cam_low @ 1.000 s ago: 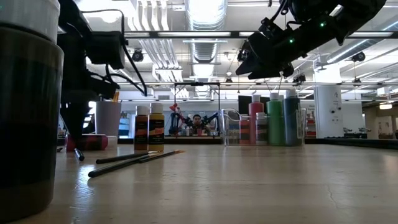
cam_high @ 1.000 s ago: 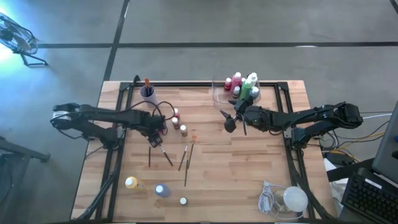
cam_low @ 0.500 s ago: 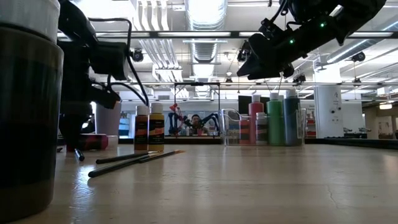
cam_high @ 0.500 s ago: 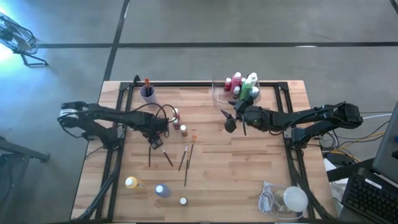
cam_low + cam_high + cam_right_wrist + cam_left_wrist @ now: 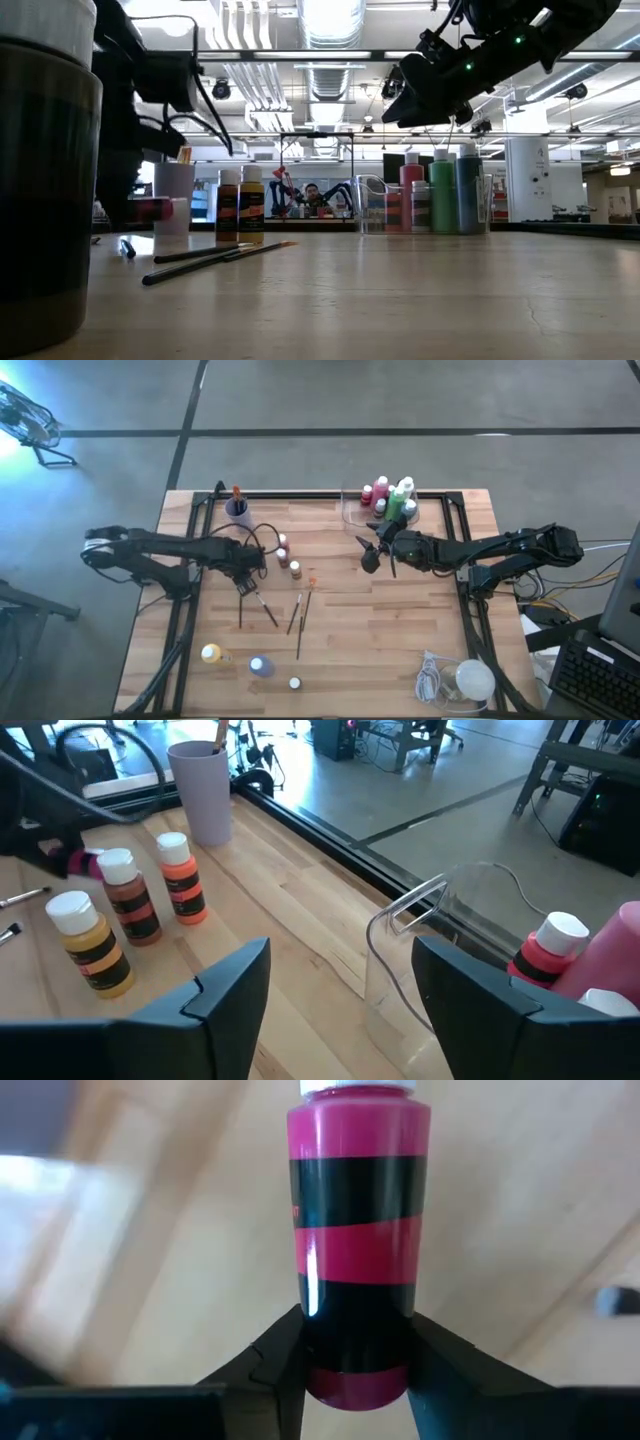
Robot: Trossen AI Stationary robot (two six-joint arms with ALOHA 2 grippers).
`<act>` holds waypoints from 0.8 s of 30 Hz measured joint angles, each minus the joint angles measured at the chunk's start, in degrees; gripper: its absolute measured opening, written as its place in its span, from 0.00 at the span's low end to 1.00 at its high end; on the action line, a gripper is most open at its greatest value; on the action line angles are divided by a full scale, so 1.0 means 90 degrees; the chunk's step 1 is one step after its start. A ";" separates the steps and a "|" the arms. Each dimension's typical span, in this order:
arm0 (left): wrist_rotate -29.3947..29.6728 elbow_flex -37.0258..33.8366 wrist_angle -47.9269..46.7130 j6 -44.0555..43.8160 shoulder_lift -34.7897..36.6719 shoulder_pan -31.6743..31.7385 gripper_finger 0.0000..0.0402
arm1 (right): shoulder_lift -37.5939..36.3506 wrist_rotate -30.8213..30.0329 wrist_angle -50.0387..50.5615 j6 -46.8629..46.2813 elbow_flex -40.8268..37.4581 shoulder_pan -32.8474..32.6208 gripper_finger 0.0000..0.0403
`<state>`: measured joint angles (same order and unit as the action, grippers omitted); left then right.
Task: Pick & Place Paint Supplies
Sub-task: Put the pink paint bottle into the transparent bin
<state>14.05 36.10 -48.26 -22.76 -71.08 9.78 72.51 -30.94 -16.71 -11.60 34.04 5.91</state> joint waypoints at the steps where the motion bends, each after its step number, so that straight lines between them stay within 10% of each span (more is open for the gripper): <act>1: 0.0076 0.0000 -0.0099 -0.0022 0.0166 0.0000 0.33 | 0.0000 0.0000 0.0000 0.0000 0.0000 0.0000 0.58; 15: 0.0062 0.0000 0.1404 0.0637 0.2466 0.0000 0.33 | 0.0002 0.1399 -0.1200 0.0286 0.0001 -0.0038 0.53; 24: -0.1750 -0.0034 0.4611 0.2369 0.2544 -0.0015 0.33 | 0.0002 0.2472 -0.2259 0.0421 0.0096 -0.0275 0.54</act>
<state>-1.70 35.79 -6.76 -1.43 -48.18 9.65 72.53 -8.69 -37.04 -7.81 34.90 3.44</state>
